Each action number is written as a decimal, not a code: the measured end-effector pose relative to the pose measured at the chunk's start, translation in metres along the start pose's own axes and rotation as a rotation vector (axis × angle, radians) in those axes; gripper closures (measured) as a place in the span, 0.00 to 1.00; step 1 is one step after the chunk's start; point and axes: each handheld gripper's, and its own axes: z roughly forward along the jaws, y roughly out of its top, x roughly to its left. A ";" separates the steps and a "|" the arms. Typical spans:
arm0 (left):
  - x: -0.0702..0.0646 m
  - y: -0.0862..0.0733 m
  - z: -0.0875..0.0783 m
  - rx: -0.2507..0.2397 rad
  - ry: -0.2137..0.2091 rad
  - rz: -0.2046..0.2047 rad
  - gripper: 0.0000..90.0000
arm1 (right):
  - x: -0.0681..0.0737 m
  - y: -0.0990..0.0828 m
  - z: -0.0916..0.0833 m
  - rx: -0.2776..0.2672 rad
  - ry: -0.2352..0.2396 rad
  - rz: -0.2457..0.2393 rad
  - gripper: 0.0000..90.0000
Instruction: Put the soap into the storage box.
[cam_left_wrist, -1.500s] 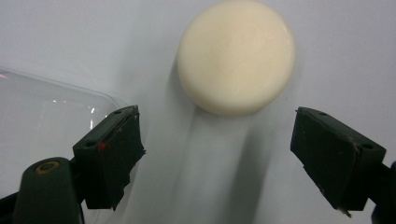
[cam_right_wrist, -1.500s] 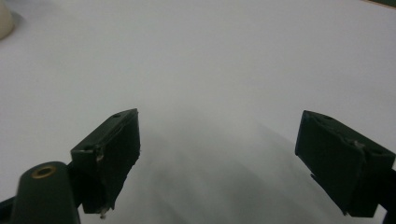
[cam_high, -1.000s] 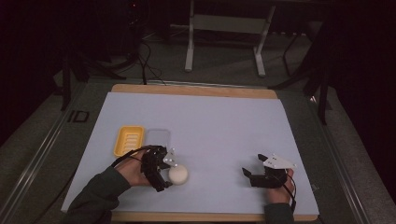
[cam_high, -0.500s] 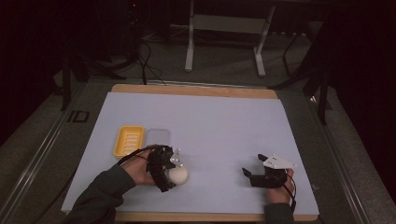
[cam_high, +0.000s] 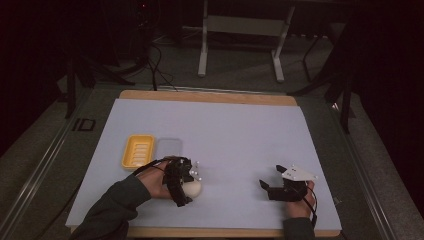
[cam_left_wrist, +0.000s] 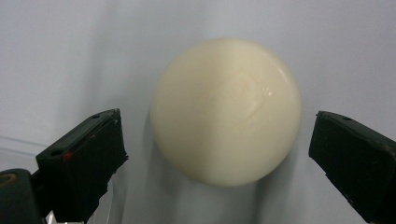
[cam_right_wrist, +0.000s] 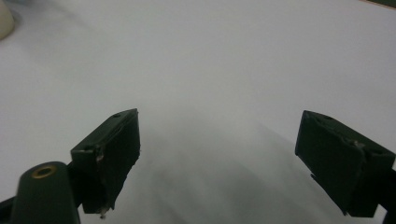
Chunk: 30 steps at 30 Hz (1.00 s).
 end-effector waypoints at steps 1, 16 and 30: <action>0.000 0.001 0.000 0.001 -0.001 0.010 0.06 | 0.000 0.000 0.000 0.000 0.000 0.000 0.15; -0.002 0.011 0.011 0.053 -0.009 0.051 0.14 | 0.000 0.000 0.000 0.000 0.001 0.000 0.15; -0.001 0.015 0.015 0.082 -0.028 0.060 0.18 | 0.000 0.000 0.000 0.000 0.001 0.000 0.15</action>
